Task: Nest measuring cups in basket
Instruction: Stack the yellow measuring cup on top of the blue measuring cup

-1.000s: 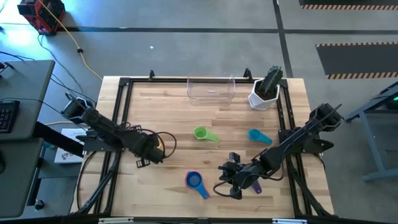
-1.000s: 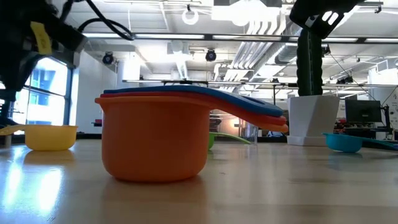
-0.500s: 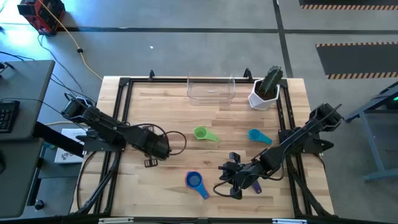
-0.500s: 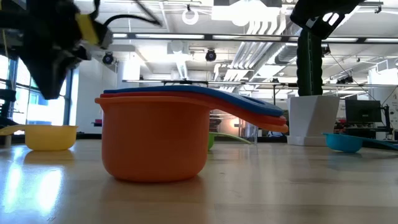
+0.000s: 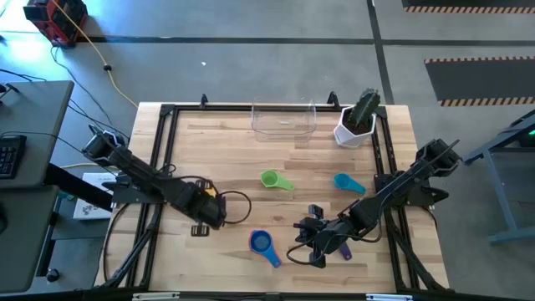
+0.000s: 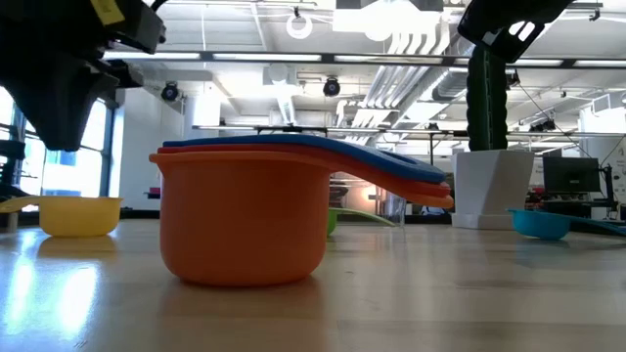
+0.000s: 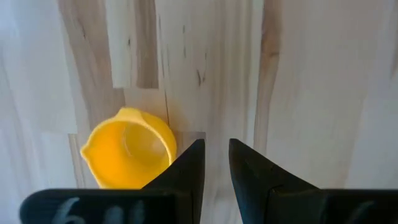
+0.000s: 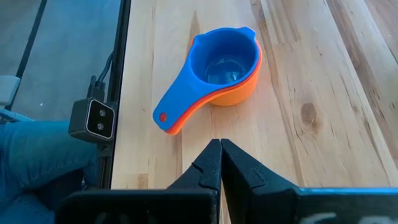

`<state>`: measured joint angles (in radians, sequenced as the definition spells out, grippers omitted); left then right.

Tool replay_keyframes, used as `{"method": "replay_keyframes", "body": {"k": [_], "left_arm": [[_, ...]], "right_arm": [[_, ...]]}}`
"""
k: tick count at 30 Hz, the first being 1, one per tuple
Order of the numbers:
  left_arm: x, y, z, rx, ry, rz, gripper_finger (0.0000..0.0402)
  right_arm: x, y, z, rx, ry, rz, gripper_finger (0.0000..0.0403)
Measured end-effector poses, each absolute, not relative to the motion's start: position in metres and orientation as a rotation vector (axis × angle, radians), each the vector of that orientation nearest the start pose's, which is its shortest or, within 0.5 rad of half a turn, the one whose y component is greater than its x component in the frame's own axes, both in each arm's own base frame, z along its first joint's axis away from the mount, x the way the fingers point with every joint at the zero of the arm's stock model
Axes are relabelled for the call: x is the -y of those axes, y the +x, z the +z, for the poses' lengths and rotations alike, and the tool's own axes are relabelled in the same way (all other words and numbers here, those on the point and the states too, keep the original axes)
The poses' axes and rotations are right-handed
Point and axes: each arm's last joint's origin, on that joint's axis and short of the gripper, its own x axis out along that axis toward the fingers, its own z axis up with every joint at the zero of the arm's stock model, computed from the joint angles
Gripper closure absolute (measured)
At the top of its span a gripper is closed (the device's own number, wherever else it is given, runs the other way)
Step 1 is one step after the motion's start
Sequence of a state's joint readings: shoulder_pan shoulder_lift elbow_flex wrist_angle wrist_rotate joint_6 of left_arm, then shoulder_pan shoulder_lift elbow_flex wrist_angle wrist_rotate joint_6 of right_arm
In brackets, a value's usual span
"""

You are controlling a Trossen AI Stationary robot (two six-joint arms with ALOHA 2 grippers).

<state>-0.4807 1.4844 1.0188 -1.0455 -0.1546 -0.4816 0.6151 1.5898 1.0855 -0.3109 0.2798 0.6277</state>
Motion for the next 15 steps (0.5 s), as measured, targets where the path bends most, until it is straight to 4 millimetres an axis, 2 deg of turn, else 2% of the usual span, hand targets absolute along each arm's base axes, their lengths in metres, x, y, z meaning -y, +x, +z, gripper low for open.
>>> {"method": "replay_keyframes", "body": {"k": [15], "left_arm": [[0.098, 0.211, 0.189, -1.528, 0.045, 0.186, 0.0339]], "right_arm": [[-0.186, 0.278, 0.232, -0.794, 0.24, 0.068, 0.0402]]}}
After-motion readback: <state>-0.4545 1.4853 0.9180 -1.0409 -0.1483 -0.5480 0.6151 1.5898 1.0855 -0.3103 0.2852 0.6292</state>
